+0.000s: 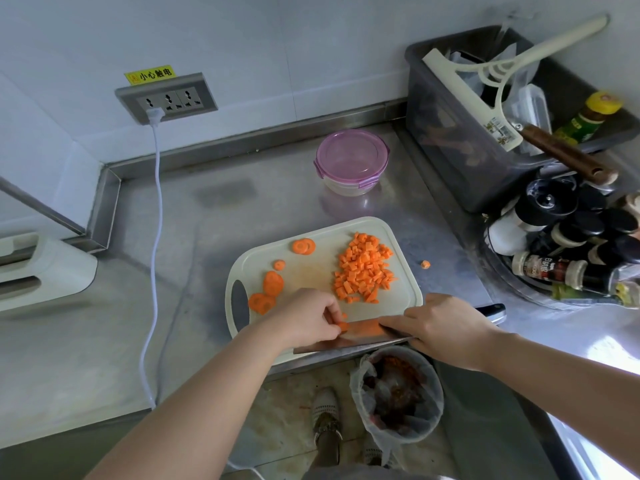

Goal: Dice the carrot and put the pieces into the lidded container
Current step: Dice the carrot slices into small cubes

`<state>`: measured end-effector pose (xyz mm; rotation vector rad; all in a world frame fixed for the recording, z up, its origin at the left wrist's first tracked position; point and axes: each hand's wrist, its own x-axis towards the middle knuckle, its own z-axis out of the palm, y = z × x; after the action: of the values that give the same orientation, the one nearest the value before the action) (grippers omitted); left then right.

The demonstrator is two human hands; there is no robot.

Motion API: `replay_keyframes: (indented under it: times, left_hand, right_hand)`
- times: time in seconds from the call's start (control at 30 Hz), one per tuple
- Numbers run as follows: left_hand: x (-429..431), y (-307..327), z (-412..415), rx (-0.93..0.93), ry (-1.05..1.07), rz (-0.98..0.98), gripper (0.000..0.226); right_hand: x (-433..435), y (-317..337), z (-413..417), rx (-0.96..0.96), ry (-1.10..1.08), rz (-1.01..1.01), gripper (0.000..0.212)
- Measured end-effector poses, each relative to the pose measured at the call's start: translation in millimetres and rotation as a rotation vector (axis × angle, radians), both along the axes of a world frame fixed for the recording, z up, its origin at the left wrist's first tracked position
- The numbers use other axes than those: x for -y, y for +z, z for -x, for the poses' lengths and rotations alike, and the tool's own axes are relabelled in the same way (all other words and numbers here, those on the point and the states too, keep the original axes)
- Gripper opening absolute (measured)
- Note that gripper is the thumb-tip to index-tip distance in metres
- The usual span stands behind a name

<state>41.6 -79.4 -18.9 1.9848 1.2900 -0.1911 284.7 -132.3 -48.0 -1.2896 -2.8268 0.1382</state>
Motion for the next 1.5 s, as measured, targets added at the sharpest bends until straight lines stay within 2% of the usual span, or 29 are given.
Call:
replay_keyframes:
  times: [0.3,0.5,0.6,0.67,0.77,0.87,1.07,1.23,1.4,1.5]
  left_hand:
    - [6.6,-10.8,-6.8,0.023,0.011,-0.062,0.008]
    - [-18.8,-5.5,10.4,0.118,0.266,-0.19,0.015]
    - [-23.4,-4.8,21.7,0.135,0.394,-0.243,0.011]
    - [-18.0,-5.6,20.2,0.105,0.37,-0.253,0.013]
    - [4.2,-10.8,3.2,0.028,0.198,-0.263,0.009]
    - [29.5,-19.1,-13.0,-0.057,0.051,-0.426,0.012]
    - [43.3,-32.4,-17.8,-0.188,0.068,-0.568,0.02]
    - [43.2,-37.1,-18.6,-0.194,0.112,-0.538,0.02]
    - [36.9,-37.3,-12.4,-0.213,0.172,-0.489,0.035]
    - [32.2,-34.9,-10.4,-0.23,0.154,-0.466,0.036]
  right_hand:
    - [1.4,4.8,-1.5,-0.036,0.009,0.028,0.034]
    - [9.8,13.3,-21.2,-0.055,-0.026,-0.004,0.04]
    - [19.1,14.5,-36.1,-0.118,-0.173,0.024,0.036]
    - [25.6,13.7,-41.8,-0.21,-0.316,0.095,0.036]
    - [28.2,12.6,-38.0,-0.363,-0.58,0.251,0.034]
    - [24.5,15.7,-25.9,-0.462,-0.719,0.297,0.03]
    - [23.0,24.5,-6.1,-0.553,-0.749,0.349,0.031]
    - [24.4,23.3,-0.5,-0.526,-0.725,0.385,0.032]
    - [25.6,22.8,0.4,-0.511,-0.725,0.4,0.032]
    - [25.5,21.2,1.0,-0.509,-0.726,0.41,0.032]
